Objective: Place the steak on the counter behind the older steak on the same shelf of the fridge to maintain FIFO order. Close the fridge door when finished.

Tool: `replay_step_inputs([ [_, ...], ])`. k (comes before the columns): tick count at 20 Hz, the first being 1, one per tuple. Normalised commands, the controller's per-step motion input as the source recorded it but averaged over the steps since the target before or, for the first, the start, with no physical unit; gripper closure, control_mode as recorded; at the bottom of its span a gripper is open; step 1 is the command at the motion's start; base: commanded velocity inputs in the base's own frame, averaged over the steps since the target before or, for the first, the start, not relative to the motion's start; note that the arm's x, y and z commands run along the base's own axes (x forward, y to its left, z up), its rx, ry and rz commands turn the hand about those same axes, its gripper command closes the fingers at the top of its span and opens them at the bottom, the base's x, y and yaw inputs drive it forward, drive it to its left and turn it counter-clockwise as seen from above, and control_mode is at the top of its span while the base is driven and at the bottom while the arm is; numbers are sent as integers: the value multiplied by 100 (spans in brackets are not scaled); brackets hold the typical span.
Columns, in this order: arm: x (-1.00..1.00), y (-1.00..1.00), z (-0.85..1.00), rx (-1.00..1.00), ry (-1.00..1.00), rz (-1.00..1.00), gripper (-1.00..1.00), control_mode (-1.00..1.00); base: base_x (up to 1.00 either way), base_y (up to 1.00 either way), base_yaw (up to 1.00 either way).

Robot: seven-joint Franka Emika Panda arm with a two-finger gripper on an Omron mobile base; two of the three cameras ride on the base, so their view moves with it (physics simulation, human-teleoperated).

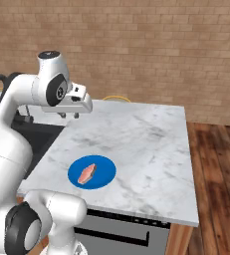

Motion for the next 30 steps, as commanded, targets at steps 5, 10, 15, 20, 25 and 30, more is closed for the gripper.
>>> replay_step_inputs([
  [5, -34, 19, -30, -4, -2, 0, -100, -100, 0, 0, 0],
  [10, -18, 6, -94, 0, 0, -8, -100, -100, 0, 0, 0],
  [15, 4, -38, -93, 6, 6, -10, -100, -100, 0, 0, 0],
  [20, 17, -21, -73, 0, 16, -2, -100, -100, 0, 0, 0],
  [25, 14, -3, -64, 0, 12, 0, -100, -100, 0, 0, 0],
  [30, 7, 0, -44, 0, 7, 0, -100, -100, 0, 0, 0],
])
